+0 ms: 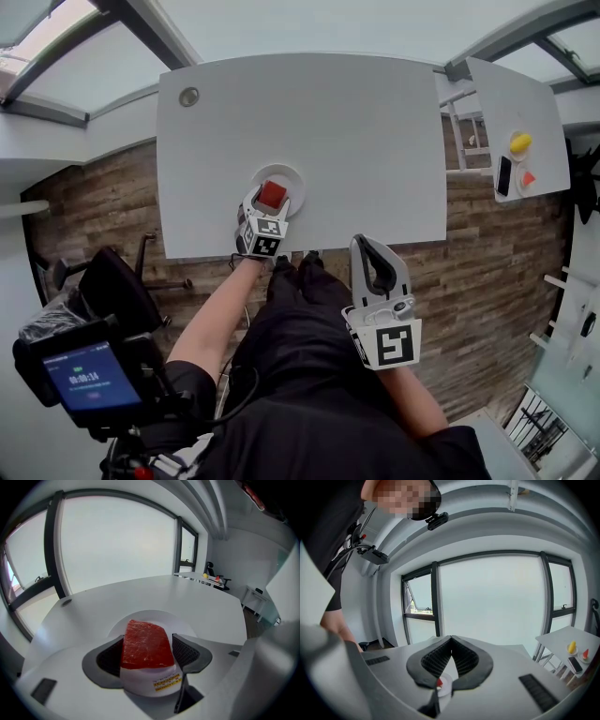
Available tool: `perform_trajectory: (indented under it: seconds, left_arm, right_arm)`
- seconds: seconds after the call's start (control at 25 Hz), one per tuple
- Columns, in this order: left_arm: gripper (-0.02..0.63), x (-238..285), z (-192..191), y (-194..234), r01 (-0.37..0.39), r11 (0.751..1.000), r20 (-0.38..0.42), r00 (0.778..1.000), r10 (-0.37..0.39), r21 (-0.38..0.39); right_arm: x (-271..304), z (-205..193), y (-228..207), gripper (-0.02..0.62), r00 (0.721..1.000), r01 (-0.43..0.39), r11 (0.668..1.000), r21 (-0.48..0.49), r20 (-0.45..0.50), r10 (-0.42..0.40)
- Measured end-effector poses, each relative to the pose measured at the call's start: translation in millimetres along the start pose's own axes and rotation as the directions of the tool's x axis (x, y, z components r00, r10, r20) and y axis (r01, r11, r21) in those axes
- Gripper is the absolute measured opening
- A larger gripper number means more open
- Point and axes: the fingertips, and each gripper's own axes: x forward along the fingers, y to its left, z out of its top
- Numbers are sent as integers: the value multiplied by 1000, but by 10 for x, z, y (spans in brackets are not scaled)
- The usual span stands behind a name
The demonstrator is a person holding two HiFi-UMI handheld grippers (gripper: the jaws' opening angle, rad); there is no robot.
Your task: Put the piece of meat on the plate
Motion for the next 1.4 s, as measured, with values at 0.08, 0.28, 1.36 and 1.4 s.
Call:
perform_trajectory:
  seconds: [0.08, 0.28, 1.36, 1.4]
  left_arm:
    - [311, -1, -2, 12, 1, 1000, 4, 1000, -1, -12]
    - [321, -3, 16, 17, 12, 1000, 7, 1000, -12, -17]
    - [321, -300, 118, -137, -6, 1000, 95, 995, 9, -28]
    - [321, -302, 140, -135, -7, 1000, 100, 995, 9, -28]
  right_arm:
    - [-10, -5, 3, 5, 1000, 4, 1000, 0, -1, -4]
    - [-21, -6, -1, 5, 1000, 7, 1000, 2, -2, -7]
    - [-334, 23, 48, 5, 1000, 15, 1000, -21, 27, -15]
    - [-322, 21, 46, 5, 1000, 14, 1000, -21, 27, -13]
